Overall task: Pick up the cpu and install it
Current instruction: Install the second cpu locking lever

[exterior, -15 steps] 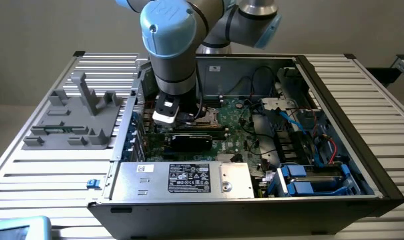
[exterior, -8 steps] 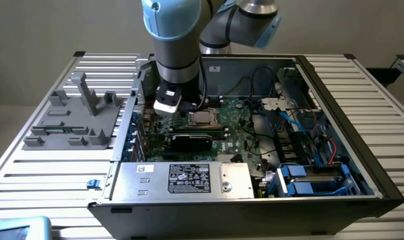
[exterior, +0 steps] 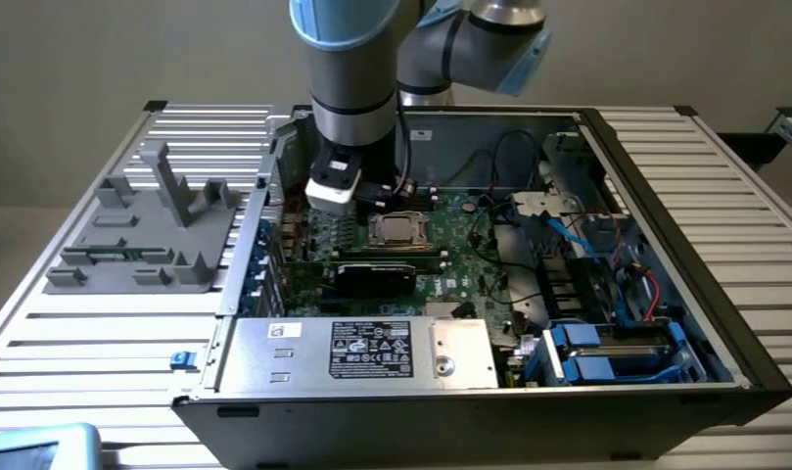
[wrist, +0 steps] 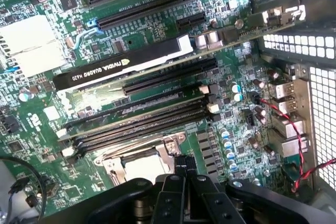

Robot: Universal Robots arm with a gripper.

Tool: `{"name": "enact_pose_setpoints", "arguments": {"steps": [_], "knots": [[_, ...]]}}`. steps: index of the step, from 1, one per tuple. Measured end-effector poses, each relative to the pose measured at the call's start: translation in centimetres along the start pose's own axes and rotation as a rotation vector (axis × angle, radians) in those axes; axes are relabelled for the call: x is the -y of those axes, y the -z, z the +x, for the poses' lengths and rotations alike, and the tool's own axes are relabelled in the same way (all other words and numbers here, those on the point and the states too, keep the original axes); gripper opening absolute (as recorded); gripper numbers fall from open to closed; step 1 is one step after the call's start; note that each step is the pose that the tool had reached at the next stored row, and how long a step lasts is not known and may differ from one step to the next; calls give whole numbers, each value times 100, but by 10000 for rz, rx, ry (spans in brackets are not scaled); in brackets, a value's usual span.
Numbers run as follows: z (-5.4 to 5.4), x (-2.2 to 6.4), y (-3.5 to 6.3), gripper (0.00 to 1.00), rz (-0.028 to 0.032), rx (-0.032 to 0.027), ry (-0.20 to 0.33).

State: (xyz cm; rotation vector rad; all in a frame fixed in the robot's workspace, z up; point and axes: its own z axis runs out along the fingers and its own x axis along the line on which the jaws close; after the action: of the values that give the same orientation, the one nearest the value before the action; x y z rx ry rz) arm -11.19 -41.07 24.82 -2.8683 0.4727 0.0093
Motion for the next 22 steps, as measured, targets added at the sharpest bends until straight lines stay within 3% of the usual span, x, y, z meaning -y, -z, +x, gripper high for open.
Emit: {"name": "enact_pose_setpoints", "arguments": {"steps": [3,5,8,11,12,13,15,22], "knots": [[-28,81,-20,11,-263,-89,10],[-46,132,-33,11,-491,-165,16],[-67,197,-49,11,-871,-292,30],[-82,244,-44,11,-1305,-439,44],[-86,262,-35,11,-1432,-480,48],[-89,278,-24,11,-1521,-510,51],[-80,313,13,11,-1613,-540,56],[146,425,119,11,-1620,-543,54]]}}
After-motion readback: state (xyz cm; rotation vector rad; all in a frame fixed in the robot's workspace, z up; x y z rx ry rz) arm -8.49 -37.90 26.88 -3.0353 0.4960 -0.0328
